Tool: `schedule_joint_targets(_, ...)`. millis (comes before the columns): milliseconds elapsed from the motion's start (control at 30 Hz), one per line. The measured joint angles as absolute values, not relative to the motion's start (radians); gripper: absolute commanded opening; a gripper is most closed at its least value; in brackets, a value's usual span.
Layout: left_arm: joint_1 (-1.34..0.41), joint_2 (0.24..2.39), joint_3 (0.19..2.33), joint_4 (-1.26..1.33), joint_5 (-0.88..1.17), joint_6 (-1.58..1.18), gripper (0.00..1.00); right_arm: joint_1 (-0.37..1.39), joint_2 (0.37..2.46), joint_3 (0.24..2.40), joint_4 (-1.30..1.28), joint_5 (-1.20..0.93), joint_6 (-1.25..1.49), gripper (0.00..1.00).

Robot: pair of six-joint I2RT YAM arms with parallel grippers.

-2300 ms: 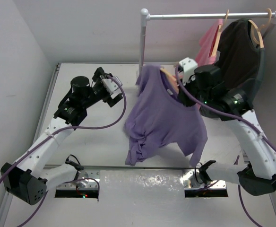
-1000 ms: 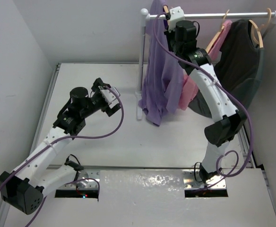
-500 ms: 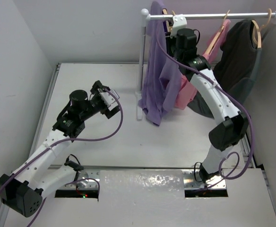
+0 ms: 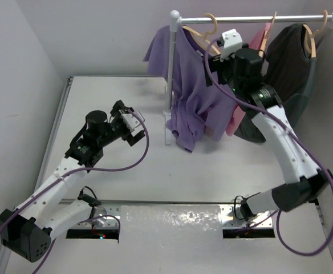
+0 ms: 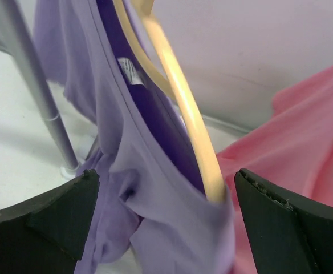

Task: Place the t-shirt on the hanger
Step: Reset both arms

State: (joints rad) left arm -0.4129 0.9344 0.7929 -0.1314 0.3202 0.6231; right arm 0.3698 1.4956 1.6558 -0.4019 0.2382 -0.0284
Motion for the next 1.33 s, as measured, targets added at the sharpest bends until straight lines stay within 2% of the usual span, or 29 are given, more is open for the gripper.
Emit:
schedule_joint_targets(200, -0.413, 0.934, 0.765, -0.126, 0.299, 0.606, 1.00, 0.376, 1.235, 1.512, -0.339, 0.195, -0.078, 0.99)
schedule_joint_targets(400, -0.358, 0.935, 0.667, -0.032, 0.185, 0.463, 1.00, 0.376, 1.043, 1.246, -0.235, -0.027, -0.091, 0.99)
schedule_joint_targets(533, -0.289, 0.936, 0.552, 0.028, 0.091, 0.369, 1.00, 0.387, 1.043, 0.979, -0.167, -0.139, -0.049, 0.99)
schedule_joint_targets(700, -0.258, 0.922, 0.404, 0.084, -0.030, 0.344, 1.00, 0.389, 1.115, 0.607, -0.127, -0.129, 0.032, 0.99)
schedule_joint_targets(767, -0.254, 0.910, 0.357, 0.106, -0.072, 0.345, 1.00, 0.389, 1.128, 0.523, -0.112, -0.115, 0.059, 0.99)
schedule_joint_targets(967, -0.213, 0.868, 0.298, 0.145, -0.185, 0.319, 1.00, 0.389, 1.121, 0.387, 0.049, -0.045, 0.108, 0.99)
schedule_joint_targets(1333, -0.149, 0.821, 0.262, 0.203, -0.242, 0.283, 1.00, 0.389, 1.104, 0.245, 0.208, 0.080, 0.134, 0.99)
